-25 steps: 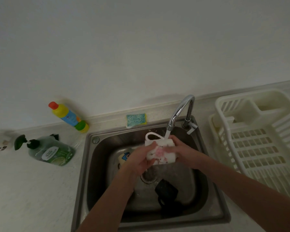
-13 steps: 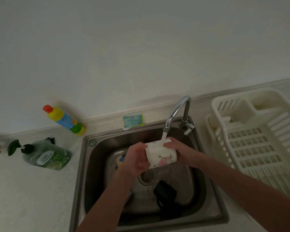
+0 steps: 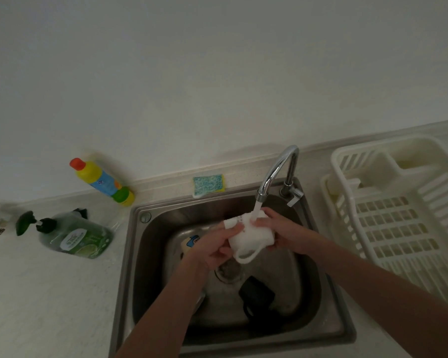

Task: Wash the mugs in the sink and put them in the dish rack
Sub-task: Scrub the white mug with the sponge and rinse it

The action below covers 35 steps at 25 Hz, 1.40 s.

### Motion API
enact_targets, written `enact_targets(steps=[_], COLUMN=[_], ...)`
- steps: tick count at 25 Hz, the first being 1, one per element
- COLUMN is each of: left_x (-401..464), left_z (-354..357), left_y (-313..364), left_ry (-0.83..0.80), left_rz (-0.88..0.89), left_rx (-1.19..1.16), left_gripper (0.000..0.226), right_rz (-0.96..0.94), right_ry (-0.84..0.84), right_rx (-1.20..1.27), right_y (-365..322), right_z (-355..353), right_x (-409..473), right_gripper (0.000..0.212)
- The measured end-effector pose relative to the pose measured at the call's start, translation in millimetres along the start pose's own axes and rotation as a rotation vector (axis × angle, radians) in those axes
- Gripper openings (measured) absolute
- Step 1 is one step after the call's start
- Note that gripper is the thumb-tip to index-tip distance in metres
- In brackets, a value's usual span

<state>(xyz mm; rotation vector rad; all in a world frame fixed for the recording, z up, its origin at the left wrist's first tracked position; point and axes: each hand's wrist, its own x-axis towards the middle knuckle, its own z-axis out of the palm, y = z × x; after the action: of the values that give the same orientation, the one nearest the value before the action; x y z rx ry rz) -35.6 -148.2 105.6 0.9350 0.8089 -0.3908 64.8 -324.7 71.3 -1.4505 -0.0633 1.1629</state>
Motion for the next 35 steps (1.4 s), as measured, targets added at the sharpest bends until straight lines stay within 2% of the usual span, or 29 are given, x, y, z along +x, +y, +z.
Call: enact_targets(steps=[2, 4, 6, 8, 10, 12, 14, 16, 18, 20, 22, 26, 31, 35], left_x=[0.9, 2.1, 3.3, 3.9, 5.3, 2.7, 2.9, 2.5, 2.3, 8.9, 10.8, 8.9, 5.4, 12.1], left_z=[0.9, 2.2, 4.4, 4.9, 2.0, 0.9, 0.1, 2.4, 4.3, 1.6, 1.8, -3.1, 0.1, -8.3], left_y=[0.2, -4.0, -10.2, -10.2, -6.7, -6.8, -12.4, -9.4, -1.0, -1.0, -4.5, 0.3, -10.0, -11.2], left_ry=[0.042, 0.061, 0.025, 0.045, 0.048, 0.035, 0.038, 0.042, 0.068, 0.083, 0.083, 0.034, 0.015, 0.004], left_rz=[0.003, 0.011, 0.033, 0.025, 0.038, 0.047, 0.064, 0.048, 0.026, 0.032, 0.051, 0.023, 0.064, 0.061], left_rx=[-0.027, 0.05, 0.118, 0.058, 0.055, 0.149, 0.199, 0.112, 0.031, 0.104, 0.174, 0.027, -0.08, -0.039], left_gripper=[0.047, 0.054, 0.054, 0.047, 0.056, 0.064, 0.063, 0.054, 0.044, 0.044, 0.047, 0.042, 0.042, 0.045], right_rz=[-0.024, 0.109, 0.199, 0.105, 0.059, 0.214, 0.275, 0.152, 0.037, 0.114, 0.173, -0.063, 0.043, -0.121], right_ry=[-0.057, -0.078, -0.02, 0.034, 0.015, -0.012, 0.042, 0.073, 0.067, 0.068, 0.091, 0.046, 0.081, 0.116], right_rx=[-0.008, 0.067, 0.125, 0.074, 0.086, 0.213, 0.202, 0.084, 0.101, 0.255, 0.259, 0.022, 0.23, 0.01], right_y=[4.0, 5.6, 5.0, 8.6, 8.7, 6.0, 6.9, 12.3, 13.7, 12.2, 13.7, 18.2, 21.2, 16.0], right_z=[-4.4, -1.4, 6.2, 5.8, 5.2, 8.3, 12.9, 12.8, 13.3, 17.6, 22.5, 13.9, 27.9, 25.9], right_x=[-2.6, -4.3, -4.7, 0.2, 3.4, 2.5, 3.7, 9.3, 11.4, 11.0, 12.2, 10.0, 3.2, -6.5], right_gripper=[0.048, 0.049, 0.052, 0.047, 0.046, 0.044, 0.053, 0.055, 0.047, 0.044, 0.055, 0.071, 0.074, 0.074])
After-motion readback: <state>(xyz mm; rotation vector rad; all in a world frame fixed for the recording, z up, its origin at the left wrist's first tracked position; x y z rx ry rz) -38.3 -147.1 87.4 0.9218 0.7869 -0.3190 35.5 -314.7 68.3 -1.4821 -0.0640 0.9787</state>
